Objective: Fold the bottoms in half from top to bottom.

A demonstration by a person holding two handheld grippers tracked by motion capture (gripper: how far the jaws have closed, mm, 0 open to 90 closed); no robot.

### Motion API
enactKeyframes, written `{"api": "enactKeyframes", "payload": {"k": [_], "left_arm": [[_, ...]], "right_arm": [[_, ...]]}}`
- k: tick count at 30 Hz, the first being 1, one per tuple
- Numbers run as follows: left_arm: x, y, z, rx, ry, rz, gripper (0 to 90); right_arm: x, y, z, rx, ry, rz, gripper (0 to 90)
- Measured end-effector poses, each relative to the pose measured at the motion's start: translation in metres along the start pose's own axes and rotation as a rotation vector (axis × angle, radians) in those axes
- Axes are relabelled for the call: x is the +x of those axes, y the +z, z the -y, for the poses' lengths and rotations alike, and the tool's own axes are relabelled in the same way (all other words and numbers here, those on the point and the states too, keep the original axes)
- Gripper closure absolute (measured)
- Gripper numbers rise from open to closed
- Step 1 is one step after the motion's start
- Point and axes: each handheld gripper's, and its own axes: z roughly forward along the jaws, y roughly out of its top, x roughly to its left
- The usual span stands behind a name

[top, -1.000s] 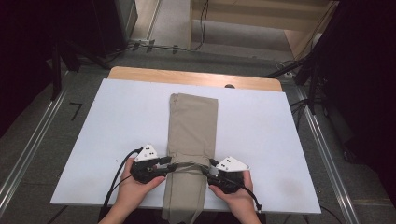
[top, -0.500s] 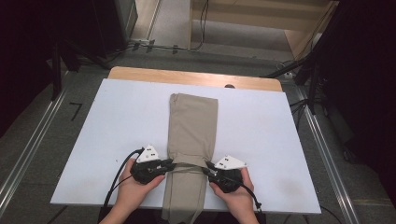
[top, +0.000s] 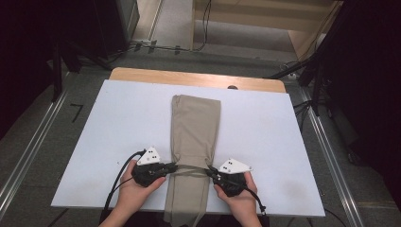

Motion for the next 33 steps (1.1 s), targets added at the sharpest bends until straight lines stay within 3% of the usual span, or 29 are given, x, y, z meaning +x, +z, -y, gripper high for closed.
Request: {"api": "enactKeyframes", "payload": {"k": [8, 17, 33], "left_arm": [[-0.003, -0.006, 0.0, -0.007, 0.005, 0.017, 86.5], [-0.019, -0.015, 0.003, -0.011, 0.025, 0.031, 86.4], [-0.049, -0.043, 0.023, -0.014, 0.025, 0.074, 86.1]], "right_arm": [[0.004, -0.006, 0.004, -0.021, -0.009, -0.019, 83.4], [0.011, -0.019, 0.008, -0.031, -0.001, -0.037, 83.5], [0.044, -0.046, 0.026, -0.034, -0.008, -0.088, 83.3]]}}
